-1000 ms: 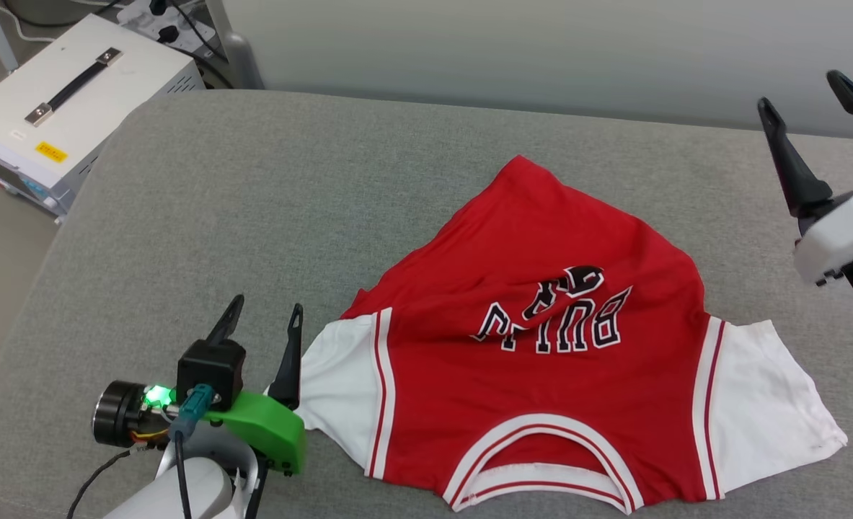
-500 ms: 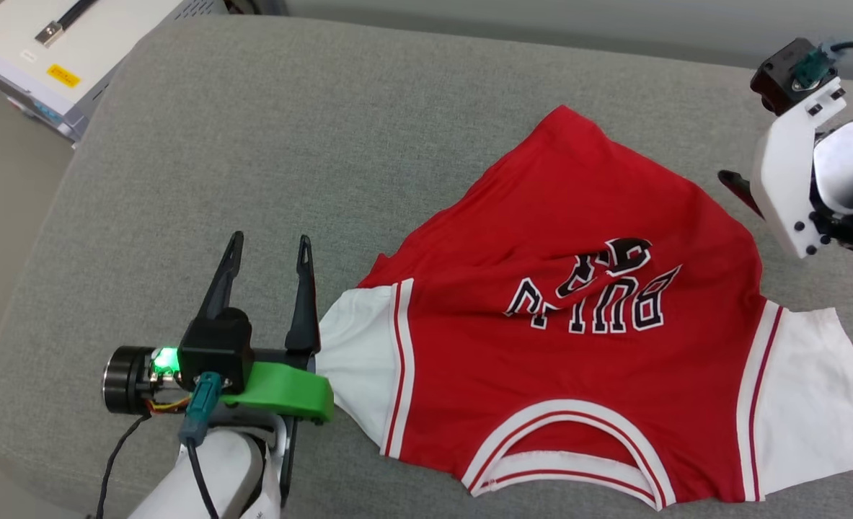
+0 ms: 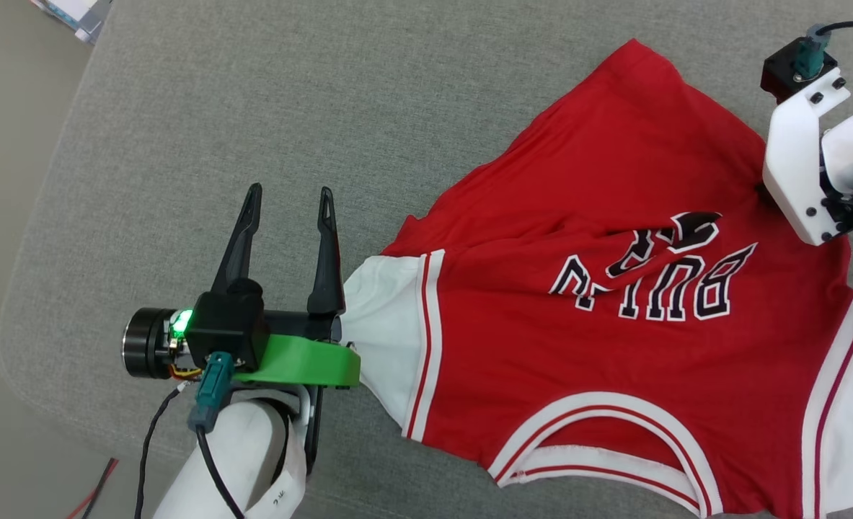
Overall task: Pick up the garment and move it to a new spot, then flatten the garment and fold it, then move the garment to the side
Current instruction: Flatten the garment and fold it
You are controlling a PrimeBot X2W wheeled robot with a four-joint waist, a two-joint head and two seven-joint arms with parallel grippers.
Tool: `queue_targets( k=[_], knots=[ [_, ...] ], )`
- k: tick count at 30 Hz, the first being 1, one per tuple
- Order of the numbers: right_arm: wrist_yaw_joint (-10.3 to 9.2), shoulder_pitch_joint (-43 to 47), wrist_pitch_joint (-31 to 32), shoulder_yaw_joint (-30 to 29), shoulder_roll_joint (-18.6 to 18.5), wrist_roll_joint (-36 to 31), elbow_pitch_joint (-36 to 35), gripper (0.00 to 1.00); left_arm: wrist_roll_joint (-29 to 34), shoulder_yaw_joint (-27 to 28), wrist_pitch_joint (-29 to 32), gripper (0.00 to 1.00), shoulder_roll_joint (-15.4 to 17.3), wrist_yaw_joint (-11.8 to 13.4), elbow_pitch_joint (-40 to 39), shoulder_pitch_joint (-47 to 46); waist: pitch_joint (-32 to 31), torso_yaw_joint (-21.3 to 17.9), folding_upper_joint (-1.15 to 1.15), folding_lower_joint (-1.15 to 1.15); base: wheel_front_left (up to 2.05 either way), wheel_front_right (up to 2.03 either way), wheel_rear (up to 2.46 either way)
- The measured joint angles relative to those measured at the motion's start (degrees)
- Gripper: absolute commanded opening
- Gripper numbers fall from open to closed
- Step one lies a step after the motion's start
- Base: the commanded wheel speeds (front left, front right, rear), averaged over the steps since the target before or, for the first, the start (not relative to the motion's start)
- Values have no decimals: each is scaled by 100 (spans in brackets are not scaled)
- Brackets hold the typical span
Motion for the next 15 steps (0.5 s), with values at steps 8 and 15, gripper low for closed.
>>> queue_targets(
  k=[8,15],
  knots=[
    [-3,-48,-659,416,-208,246,56,0,361,452,0,100,-331,-410,130,29,98,189,0,0,0,0,0],
    [2,-228,-2061,433,198,430,310,0,591,790,0,100,-442,-617,238,267,-181,102,0,1,0,0,0]
  ],
)
